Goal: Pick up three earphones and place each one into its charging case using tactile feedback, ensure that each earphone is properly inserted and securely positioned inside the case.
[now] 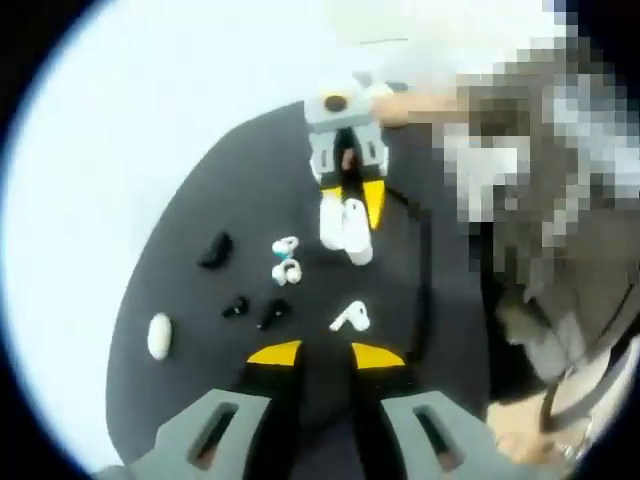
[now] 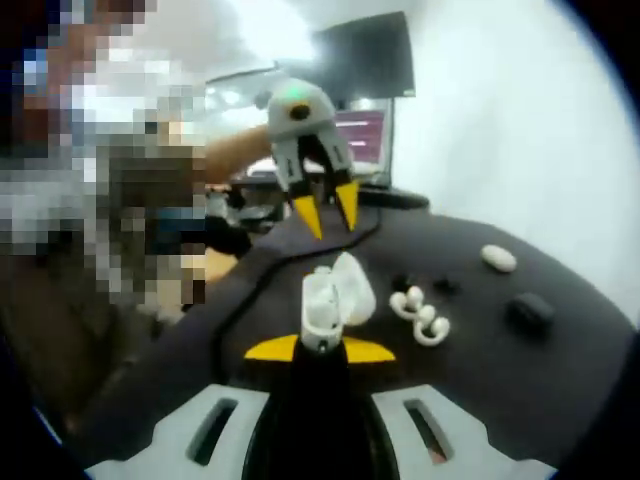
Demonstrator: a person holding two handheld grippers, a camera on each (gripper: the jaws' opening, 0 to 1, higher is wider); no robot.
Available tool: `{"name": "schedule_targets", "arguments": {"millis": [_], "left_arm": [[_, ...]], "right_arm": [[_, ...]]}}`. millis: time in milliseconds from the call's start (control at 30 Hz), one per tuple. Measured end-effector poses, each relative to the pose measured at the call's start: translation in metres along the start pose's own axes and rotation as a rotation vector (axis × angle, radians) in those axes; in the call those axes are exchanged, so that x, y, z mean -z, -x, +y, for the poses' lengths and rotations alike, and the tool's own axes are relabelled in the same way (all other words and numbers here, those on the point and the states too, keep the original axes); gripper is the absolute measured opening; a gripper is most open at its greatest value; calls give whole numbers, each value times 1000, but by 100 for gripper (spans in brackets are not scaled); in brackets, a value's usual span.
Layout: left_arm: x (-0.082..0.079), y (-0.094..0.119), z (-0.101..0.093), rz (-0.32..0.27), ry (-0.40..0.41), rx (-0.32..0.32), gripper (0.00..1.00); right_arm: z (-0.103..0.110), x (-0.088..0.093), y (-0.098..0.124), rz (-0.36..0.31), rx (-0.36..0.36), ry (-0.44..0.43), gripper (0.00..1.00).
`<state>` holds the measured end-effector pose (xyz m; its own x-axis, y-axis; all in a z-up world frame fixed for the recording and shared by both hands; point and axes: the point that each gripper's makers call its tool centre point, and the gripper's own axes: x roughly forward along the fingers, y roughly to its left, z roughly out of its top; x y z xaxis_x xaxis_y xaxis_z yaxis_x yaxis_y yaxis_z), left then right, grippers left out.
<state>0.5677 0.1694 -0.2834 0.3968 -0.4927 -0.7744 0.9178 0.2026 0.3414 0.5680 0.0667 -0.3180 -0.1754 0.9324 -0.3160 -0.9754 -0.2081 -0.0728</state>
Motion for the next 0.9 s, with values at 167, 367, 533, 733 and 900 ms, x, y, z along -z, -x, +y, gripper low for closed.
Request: {"name": "schedule_targets", "arguments": {"millis": [167, 367, 533, 733, 900], "left_arm": [[1, -9, -1, 88, -125, 80, 12], [-6, -18, -4, 194, -323, 166, 13], [-10, -29, -14, 256, -411, 248, 14], [-5, -37, -19, 315, -457, 291, 13], [-8, -40, -17, 323, -475, 299, 10]], "right_arm": [[0, 0, 0, -1, -2, -1, 17], [1, 0, 1, 0, -1, 1, 17], [1, 0, 0, 0, -2, 4, 17], [3, 0, 0, 2, -2, 9, 17], [3, 0, 0, 2, -3, 14, 17]]}}
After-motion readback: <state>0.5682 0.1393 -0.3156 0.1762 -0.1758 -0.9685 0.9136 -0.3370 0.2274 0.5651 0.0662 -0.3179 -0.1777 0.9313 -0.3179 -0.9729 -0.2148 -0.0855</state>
